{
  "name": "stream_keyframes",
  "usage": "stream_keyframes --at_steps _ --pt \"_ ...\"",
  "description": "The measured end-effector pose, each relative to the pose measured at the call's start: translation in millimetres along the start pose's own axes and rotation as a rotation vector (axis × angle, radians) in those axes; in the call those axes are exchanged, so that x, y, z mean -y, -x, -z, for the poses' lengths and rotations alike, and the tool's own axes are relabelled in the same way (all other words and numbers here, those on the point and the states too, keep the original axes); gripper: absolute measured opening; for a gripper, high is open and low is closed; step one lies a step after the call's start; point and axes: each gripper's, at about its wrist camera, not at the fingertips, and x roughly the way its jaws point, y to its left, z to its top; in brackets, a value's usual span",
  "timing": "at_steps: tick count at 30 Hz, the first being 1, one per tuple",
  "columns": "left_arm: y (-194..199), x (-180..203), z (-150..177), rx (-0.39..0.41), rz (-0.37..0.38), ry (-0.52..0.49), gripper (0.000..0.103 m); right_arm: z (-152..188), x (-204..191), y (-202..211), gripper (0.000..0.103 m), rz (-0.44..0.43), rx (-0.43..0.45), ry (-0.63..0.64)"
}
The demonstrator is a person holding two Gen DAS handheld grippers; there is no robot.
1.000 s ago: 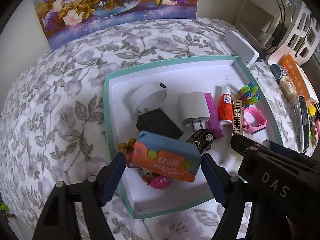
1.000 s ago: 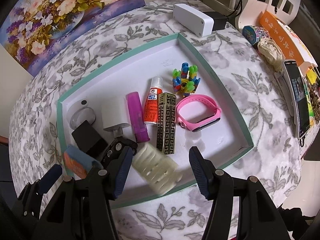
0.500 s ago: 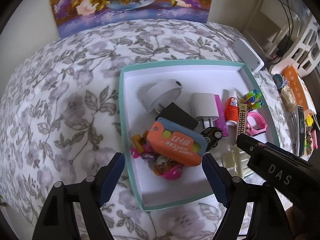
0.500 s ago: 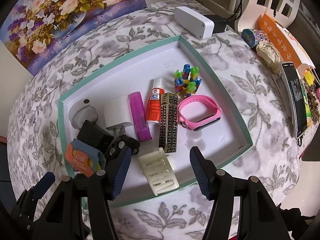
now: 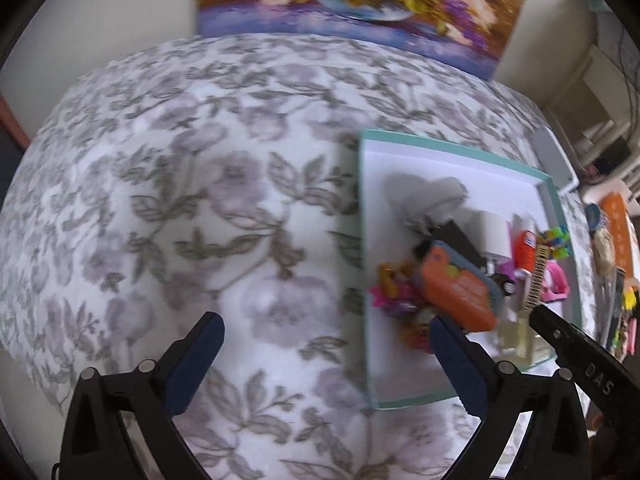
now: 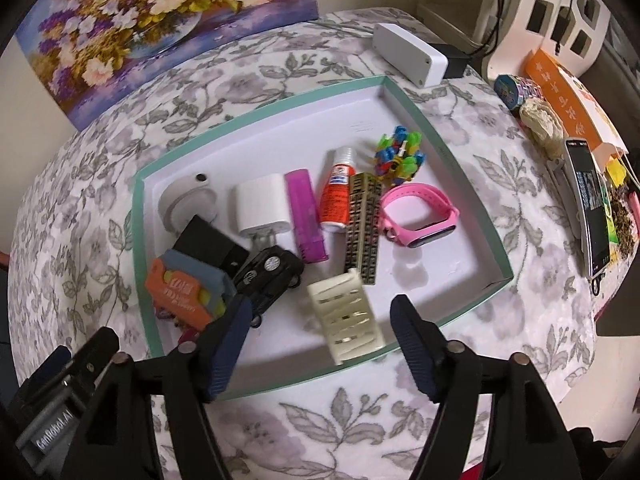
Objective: Organize rigid objects
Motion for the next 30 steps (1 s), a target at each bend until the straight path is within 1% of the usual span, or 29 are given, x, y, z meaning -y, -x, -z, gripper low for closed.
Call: stream_keyframes --at_steps 2,3,4,5,14,25,30 --pt "1 -9 1 0.003 -0.007 0.023 0.103 3 -4 1 0.074 -0.003 0.005 0.012" --pt "1 -13 2 0.004 -0.011 0.033 0.103 5 -6 2 0.077 -0.002 0.009 0.018" --pt "2 -17 3 0.005 -0.016 0.041 0.103 7 -7 3 0.082 -0.001 0.012 0.022" --pt "3 -21 5 0.006 -0.024 0.049 0.103 9 -9 4 0.082 0.000 0.019 0.027" --pt "11 -44 17 0.022 -0.067 0.082 0.103 25 -20 15 0.083 0.007 0.056 0.065" --pt "27 -67 30 0.034 -0.038 0.124 0.103 39 -26 31 0.083 0.003 0.101 0.078" --pt "35 -69 34 0.059 -0.064 0.104 0.103 43 -28 42 0.083 -0.031 0.136 0.074"
